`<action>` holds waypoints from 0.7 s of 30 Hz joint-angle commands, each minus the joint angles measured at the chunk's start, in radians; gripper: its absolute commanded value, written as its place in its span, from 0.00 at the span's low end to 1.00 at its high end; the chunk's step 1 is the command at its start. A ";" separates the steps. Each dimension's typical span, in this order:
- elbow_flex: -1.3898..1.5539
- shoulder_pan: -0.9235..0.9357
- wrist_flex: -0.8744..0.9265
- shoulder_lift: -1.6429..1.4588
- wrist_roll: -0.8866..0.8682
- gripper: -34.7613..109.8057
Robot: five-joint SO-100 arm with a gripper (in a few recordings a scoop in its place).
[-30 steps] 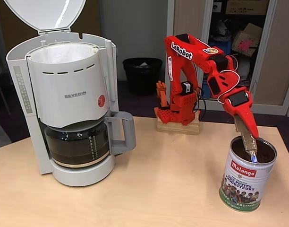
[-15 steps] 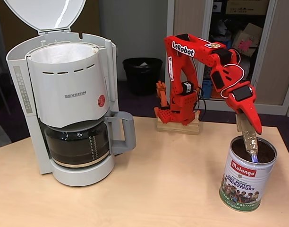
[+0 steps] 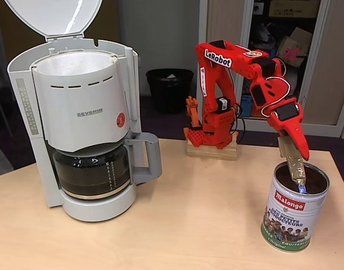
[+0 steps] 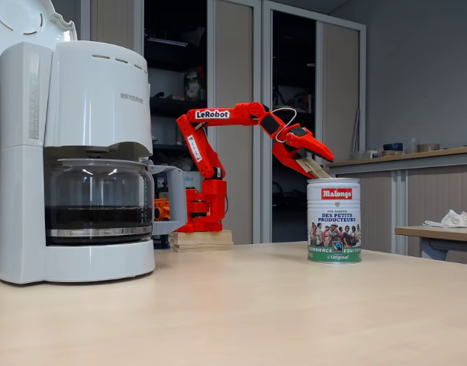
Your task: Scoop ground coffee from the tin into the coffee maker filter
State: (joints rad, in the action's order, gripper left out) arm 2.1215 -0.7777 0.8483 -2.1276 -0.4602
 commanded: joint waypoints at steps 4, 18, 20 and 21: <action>-0.011 -0.025 0.084 -0.106 -0.041 0.44; 0.075 -0.052 0.140 -0.252 -0.084 0.44; 0.067 -0.058 0.143 -0.252 -0.100 0.44; 0.061 -0.061 0.144 -0.249 -0.103 0.44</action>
State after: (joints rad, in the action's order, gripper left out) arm 2.1798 -0.8161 0.9756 -2.3501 -0.5400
